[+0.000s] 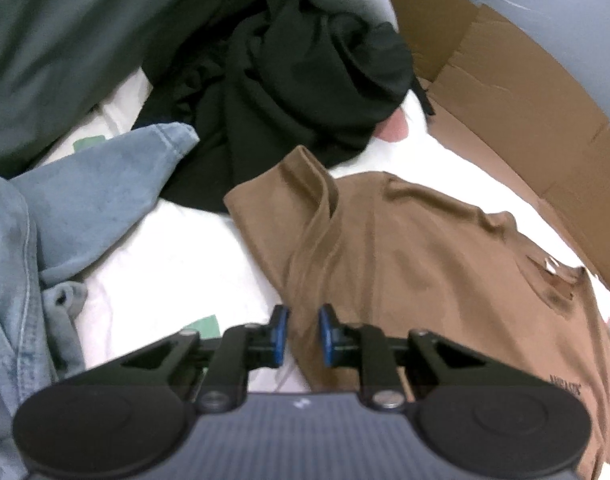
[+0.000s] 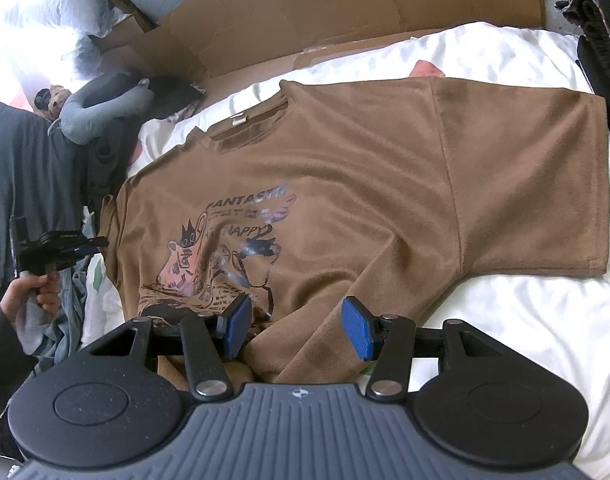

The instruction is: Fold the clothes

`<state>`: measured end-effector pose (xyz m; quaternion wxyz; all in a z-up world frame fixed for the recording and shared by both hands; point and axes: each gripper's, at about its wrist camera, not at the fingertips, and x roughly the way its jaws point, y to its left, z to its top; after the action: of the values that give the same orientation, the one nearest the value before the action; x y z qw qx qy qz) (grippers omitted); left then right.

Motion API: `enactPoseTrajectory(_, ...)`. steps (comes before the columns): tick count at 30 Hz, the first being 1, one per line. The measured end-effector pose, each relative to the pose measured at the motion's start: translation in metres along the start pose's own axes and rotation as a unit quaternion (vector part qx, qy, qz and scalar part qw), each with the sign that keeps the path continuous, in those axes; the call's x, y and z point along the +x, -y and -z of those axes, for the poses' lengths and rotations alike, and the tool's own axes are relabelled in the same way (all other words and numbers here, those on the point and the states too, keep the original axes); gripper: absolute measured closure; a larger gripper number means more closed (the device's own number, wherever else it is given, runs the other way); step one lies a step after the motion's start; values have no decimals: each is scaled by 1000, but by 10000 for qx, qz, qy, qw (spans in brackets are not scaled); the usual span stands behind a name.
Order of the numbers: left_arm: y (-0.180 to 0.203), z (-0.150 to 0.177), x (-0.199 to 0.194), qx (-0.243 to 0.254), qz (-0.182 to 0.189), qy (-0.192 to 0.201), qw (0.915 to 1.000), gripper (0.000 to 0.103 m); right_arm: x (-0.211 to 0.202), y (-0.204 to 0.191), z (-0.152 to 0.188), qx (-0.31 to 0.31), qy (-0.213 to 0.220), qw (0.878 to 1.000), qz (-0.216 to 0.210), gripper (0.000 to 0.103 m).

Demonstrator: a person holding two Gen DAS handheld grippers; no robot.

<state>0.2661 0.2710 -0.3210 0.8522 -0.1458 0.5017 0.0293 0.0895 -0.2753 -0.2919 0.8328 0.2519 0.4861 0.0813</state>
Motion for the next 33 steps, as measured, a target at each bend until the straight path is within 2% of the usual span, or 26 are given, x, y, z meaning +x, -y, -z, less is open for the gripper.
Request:
enactPoseTrajectory(6, -2, 3, 0, -37, 307, -26, 9995, 84, -2, -2, 1, -19, 9, 10000, 3, 46)
enactPoseTrajectory(12, 0, 0, 3, 131, 213, 145, 9996, 83, -2, -1, 1, -22, 10, 10000, 25, 46)
enactPoseTrajectory(18, 7, -5, 7, 495, 95, 397, 9979, 60, 2, -1, 2, -35, -34, 10000, 15, 46)
enactPoseTrajectory(19, 9, -6, 6, 557, 71, 483, 9973, 49, 2, -1, 2, -34, -36, 10000, 13, 46)
enactPoseTrajectory(20, 10, -6, 7, 578, 85, 541, 9968, 43, 2, -2, 2, -33, -35, 10000, 9, 46)
enactPoseTrajectory(24, 6, -11, 19, 404, 116, 366, 9984, 46, 2, -1, 2, -25, -40, 10000, 27, 46)
enactPoseTrajectory(28, -7, -11, 22, -75, 567, 148, 9983, 54, 1, -1, 3, -25, -24, 10000, 27, 46)
enactPoseTrajectory(31, -15, -9, 17, -429, 1061, -9, 9934, 58, 0, 1, 3, -10, -22, 10000, 35, 46)
enactPoseTrajectory(33, -15, -9, 10, -437, 1196, 16, 9919, 59, 1, 2, 4, 4, -29, 10000, 49, 46)
